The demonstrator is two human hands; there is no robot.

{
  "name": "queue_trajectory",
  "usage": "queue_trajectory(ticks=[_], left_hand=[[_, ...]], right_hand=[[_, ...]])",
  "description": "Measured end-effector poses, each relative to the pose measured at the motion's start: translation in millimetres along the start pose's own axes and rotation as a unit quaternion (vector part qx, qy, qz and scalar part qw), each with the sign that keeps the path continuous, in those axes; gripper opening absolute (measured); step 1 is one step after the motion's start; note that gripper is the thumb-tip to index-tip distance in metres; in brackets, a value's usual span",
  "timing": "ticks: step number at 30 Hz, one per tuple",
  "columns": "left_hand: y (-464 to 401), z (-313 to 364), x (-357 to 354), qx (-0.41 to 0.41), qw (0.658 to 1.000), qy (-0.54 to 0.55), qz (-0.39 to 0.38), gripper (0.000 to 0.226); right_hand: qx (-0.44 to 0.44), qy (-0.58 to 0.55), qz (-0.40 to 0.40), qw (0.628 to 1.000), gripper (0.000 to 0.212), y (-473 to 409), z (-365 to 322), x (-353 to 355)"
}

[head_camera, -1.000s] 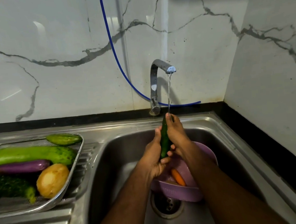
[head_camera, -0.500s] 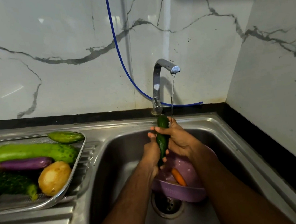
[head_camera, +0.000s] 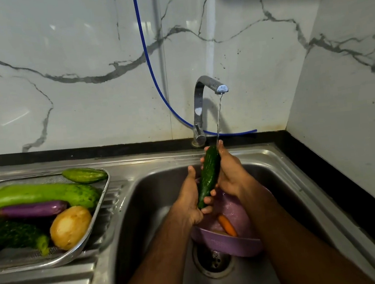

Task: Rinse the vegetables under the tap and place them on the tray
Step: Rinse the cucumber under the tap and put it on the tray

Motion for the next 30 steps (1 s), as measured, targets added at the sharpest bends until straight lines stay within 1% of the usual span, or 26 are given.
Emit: queue_trajectory(ticks=[3,6,8,10,12,14,15,16,18,20,22,23,25,28,30], left_hand=[[-4.3,0.3,7.0,-0.02,0.999,0.02,0.036,0.067],[-8.7,-0.1,11.2,-0.048,0.994,0.017,0.1,0.064],[-9.4,1.0,15.2,-0.067,0.987,0.021,0.145,0.06],[-8.4,3.0,18.7,-0.089,0.981,0.047,0.164,0.057],[-7.3,5.5,18.4,-0.105,0.977,0.102,0.155,0.053],[-2.9,11.2,15.2,-0.134,0.965,0.17,0.146,0.036],[0.1,14.7,14.0,-0.152,0.957,0.201,0.144,0.028],[2.2,17.5,13.7,-0.17,0.949,0.226,0.141,0.027],[3.2,21.0,14.8,-0.203,0.933,0.261,0.137,0.035],[4.0,20.9,14.2,-0.222,0.94,0.225,0.13,0.04],[7.1,19.2,10.2,-0.22,0.956,0.161,0.109,0.039],[10.1,18.3,7.9,-0.216,0.961,0.147,0.094,0.037],[15.1,18.6,4.7,-0.214,0.966,0.118,0.085,0.034],[13.7,18.5,3.3,-0.211,0.971,0.038,0.109,0.038],[13.0,17.6,-0.4,-0.203,0.975,0.012,0.088,0.042]], right_hand=[[0.014,-0.006,-0.034,0.999,0.051,-0.6,-1.9,-0.2],[0.034,-0.045,-0.072,0.996,0.04,5.5,-10.3,-0.5],[0.037,-0.06,-0.101,0.992,0.04,6.8,-14.6,2.7],[0.047,-0.065,-0.112,0.99,0.039,7.3,-18.7,5.0],[0.057,-0.081,-0.072,0.993,0.031,3.9,-19.8,9.8],[0.065,-0.068,-0.01,0.995,0.022,-0.3,-19.6,18.2],[0.065,-0.052,0.018,0.996,0.021,-1.1,-19.8,22.3],[0.061,-0.042,0.039,0.996,0.024,-1.8,-19.4,25.9],[0.06,-0.041,0.056,0.996,0.032,-2.1,-20.7,32.3],[0.066,-0.041,0.049,0.996,0.029,0.5,-26.1,35.3],[0.058,-0.025,0.021,0.998,0.023,4.4,-31.7,36.3],[0.042,-0.01,0.002,0.999,0.022,7.1,-32.8,35.6],[-0.001,0.044,-0.05,0.998,0.024,11.3,-30.3,34.5],[-0.071,0.107,-0.148,0.981,0.031,16.6,-16.2,28.9],[-0.102,0.142,-0.191,0.966,0.028,20.3,-3.2,20.8]])
Point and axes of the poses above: each hand's wrist, its own y-axis away from the middle knuckle, its own x-axis out of the back of the hand, z = x × y, the point moved 4 cm from there along -y, towards the middle knuckle, and after that the axes turned 7 degrees about x, right-handed, at the moved point
